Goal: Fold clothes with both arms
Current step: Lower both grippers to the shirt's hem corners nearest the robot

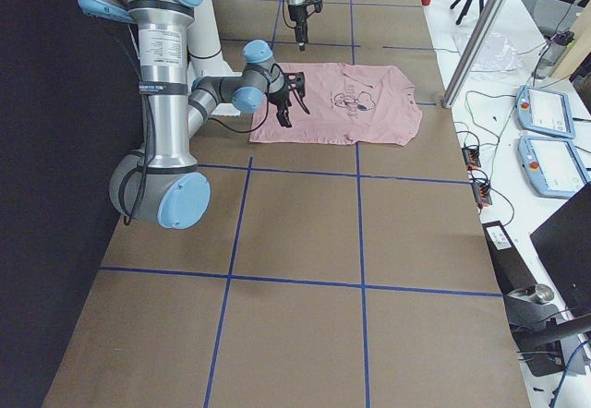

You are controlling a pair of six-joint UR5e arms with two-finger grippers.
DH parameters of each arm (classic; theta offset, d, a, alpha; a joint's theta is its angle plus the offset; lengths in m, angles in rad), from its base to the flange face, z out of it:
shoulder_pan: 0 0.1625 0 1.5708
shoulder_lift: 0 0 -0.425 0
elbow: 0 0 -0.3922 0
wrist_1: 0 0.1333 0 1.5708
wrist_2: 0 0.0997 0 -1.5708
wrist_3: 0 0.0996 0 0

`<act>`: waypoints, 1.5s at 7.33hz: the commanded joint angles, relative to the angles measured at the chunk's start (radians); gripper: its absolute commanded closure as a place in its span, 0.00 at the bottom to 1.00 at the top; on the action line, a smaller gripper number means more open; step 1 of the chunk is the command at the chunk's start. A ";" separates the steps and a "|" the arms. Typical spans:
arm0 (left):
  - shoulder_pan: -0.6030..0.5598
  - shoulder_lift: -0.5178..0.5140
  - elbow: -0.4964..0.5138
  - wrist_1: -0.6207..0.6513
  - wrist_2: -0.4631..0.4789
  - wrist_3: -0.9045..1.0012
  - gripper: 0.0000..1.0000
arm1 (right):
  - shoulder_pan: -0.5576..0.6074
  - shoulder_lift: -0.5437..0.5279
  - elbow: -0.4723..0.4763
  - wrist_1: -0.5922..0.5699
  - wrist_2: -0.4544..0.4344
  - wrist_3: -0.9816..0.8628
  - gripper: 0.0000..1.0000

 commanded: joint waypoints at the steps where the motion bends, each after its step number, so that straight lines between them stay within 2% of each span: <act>1: 0.207 0.109 -0.043 -0.003 0.144 -0.252 0.18 | -0.157 -0.037 0.013 0.002 -0.135 0.088 0.00; 2: 0.289 0.165 -0.042 -0.009 0.209 -0.326 0.21 | -0.182 -0.039 0.016 0.002 -0.160 0.107 0.00; 4: 0.368 0.195 -0.038 -0.020 0.234 -0.391 0.23 | -0.191 -0.039 0.017 0.002 -0.172 0.107 0.00; 6: 0.371 0.198 -0.028 -0.015 0.235 -0.393 0.25 | -0.198 -0.041 0.016 0.002 -0.186 0.107 0.00; 8: 0.371 0.198 -0.022 -0.014 0.234 -0.392 0.32 | -0.201 -0.041 0.016 0.002 -0.188 0.107 0.00; 11: 0.371 0.197 -0.016 -0.012 0.232 -0.381 0.32 | -0.199 -0.041 0.016 0.002 -0.188 0.107 0.00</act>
